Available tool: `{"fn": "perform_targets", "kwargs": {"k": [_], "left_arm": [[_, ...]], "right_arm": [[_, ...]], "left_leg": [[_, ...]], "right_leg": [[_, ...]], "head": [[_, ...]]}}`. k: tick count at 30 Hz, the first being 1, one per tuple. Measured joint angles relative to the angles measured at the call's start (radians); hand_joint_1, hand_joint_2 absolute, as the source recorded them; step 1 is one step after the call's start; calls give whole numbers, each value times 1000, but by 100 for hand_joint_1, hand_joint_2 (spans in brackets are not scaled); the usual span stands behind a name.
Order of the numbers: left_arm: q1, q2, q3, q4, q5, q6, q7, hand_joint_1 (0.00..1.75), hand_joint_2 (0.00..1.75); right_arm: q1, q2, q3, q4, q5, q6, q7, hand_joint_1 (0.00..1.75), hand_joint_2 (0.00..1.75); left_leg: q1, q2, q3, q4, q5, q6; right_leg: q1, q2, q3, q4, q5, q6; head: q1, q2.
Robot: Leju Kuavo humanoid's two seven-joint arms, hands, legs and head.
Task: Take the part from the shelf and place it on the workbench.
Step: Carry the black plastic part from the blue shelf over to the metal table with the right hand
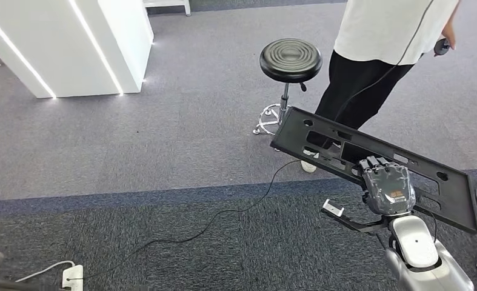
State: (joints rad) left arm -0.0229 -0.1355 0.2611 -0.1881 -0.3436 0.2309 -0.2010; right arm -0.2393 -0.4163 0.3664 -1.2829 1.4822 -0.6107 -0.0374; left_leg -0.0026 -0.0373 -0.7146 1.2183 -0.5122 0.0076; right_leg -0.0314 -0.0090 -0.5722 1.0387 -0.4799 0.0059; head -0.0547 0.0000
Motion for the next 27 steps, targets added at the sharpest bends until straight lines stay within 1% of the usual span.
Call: {"fn": "perform_targets", "kwargs": {"k": [1,2,3,4,5,6,7,8,9,10,11,12,13,14,15,16,17,18,19,20,21,22,23,24,25,26,27], "left_arm": [[-2,0,0,0,0,0,0,0,175],[-2,-1,0,0,-1,0,0,0,175],[-1,-1,0,0,-1,0,0,0,175],[0,-1,0,0,-1,0,0,0,175],[0,-1,0,0,-1,0,0,0,175],[-2,-1,0,0,-1,0,0,0,175],[-4,-1,0,0,-2,0,0,0,175],[-5,-1,1,0,-2,0,-1,0,175],[-5,-1,1,0,-2,0,-1,0,175],[-4,-1,1,0,-2,0,-2,0,175],[-3,-1,2,0,-2,0,-2,0,175],[-2,-1,2,0,-2,0,-2,0,175],[-2,-1,3,0,-3,0,-3,0,175],[-3,-1,4,0,-3,0,-3,0,175],[-5,-2,4,0,-3,0,-3,0,175],[-6,-2,5,0,-3,0,-3,0,175],[-6,-3,6,0,-3,-1,-3,0,175],[-6,-3,6,0,-3,-1,-3,0,175],[-5,-3,7,0,-3,-1,-3,0,175],[-4,-3,8,0,-3,-1,-3,0,175],[-4,-3,8,0,-3,0,-3,0,175],[-5,-4,8,0,-3,0,-3,0,175],[-6,-4,9,0,-3,0,-3,0,175],[-6,-4,9,0,-3,0,-3,0,175],[-4,-5,9,0,-3,0,-3,0,175],[-2,-5,10,0,-3,0,-3,0,175],[0,-5,10,0,-3,0,-3,0,175]], "right_arm": [[1,0,-3,0,0,0,0,175,175],[2,-1,-4,0,-1,0,0,175,175],[2,-1,-5,0,-1,0,0,175,175],[2,-1,-6,-1,-2,0,0,175,175],[2,-1,-7,-1,-2,0,0,175,175],[2,-1,-8,-1,-2,0,0,175,175],[1,-1,-10,-1,-2,0,0,175,175],[1,-1,-12,-2,-2,0,0,175,175],[1,-1,-13,-2,-2,0,-1,175,175],[0,-1,-14,-2,-2,0,-1,175,175],[0,-1,-14,-3,-2,0,-1,175,175],[0,-1,-15,-4,-3,-1,-1,175,175],[0,-1,-15,-4,-3,-1,-1,175,175],[1,-2,-16,-5,-4,-2,-1,175,175],[3,-3,-17,-5,-4,-2,-1,175,175],[5,-3,-17,-4,-4,-2,-1,175,175],[7,-4,-17,-4,-4,-2,-1,175,175],[8,-4,-17,-4,-5,-2,-1,175,175],[8,-4,-17,-4,-5,-2,-1,175,175],[8,-4,-17,-4,-5,-2,-1,175,175],[7,-4,-18,-4,-5,-1,-1,175,175],[6,-5,-18,-4,-5,-1,-1,175,175],[6,-5,-18,-4,-5,-1,-2,175,175],[5,-6,-19,-4,-5,-1,-4,175,175],[3,-6,-19,-4,-5,-1,-5,175,175],[-1,-5,-19,-4,-4,-1,-6,175,175],[-4,-3,-19,-4,-3,0,-7,175,175]], "left_leg": [[2,15,-28,51,-16,-2],[4,23,-41,73,-15,-3],[5,29,-35,58,2,-2],[5,38,-10,9,32,0],[3,58,23,-56,59,3],[-3,83,54,-115,77,8],[-10,102,74,-155,86,14],[-16,113,81,-173,85,20],[-20,108,81,-177,84,25],[-19,93,82,-180,86,32],[-17,80,86,-186,89,37],[-15,67,90,-192,91,44],[-12,56,94,-197,94,51],[-12,44,95,-199,95,56],[-12,32,96,-199,95,59],[-13,18,96,-199,94,61],[-14,3,97,-198,94,62],[-14,-12,99,-197,93,62],[-14,-27,102,-195,92,61],[-14,-41,104,-193,90,59],[-15,-53,102,-188,88,55],[-15,-65,99,-184,87,51],[-13,-78,94,-182,87,46],[-12,-90,88,-181,88,39],[-9,-104,85,-183,91,32],[-9,-103,82,-180,90,26],[-10,-85,76,-167,82,21]], "right_leg": [[2,-14,1,0,-2,-2],[4,-28,3,0,-4,-3],[5,-41,6,0,-6,-3],[6,-54,9,0,-9,-2],[6,-66,14,0,-13,0],[10,-78,18,1,-17,4],[12,-89,21,0,-20,9],[15,-101,23,-1,-22,13],[18,-112,26,-3,-24,18],[17,-120,29,-6,-26,24],[15,-111,31,-1,-33,29],[12,-88,25,19,-47,32],[9,-56,9,59,-70,34],[8,-23,-19,118,-98,35],[8,-3,-56,186,-127,35],[9,5,-90,243,-143,36],[9,8,-113,273,-142,36],[9,10,-118,264,-120,36],[9,13,-104,218,-81,35],[7,29,-78,149,-39,33],[4,55,-53,84,-9,31],[3,77,-35,38,8,30],[2,94,-25,13,11,29],[4,96,-23,8,8,26],[4,84,-20,4,9,22],[4,71,-16,-2,11,16],[2,58,-10,-9,13,9]], "head": [[0,0],[0,0],[0,0],[0,0],[0,0],[0,0],[1,0],[1,0],[2,0],[2,0],[2,0],[2,0],[3,0],[4,0],[4,0],[5,0],[5,0],[5,0],[5,0],[5,0],[5,0],[5,0],[5,0],[5,0],[5,0],[5,0],[4,0]]}}
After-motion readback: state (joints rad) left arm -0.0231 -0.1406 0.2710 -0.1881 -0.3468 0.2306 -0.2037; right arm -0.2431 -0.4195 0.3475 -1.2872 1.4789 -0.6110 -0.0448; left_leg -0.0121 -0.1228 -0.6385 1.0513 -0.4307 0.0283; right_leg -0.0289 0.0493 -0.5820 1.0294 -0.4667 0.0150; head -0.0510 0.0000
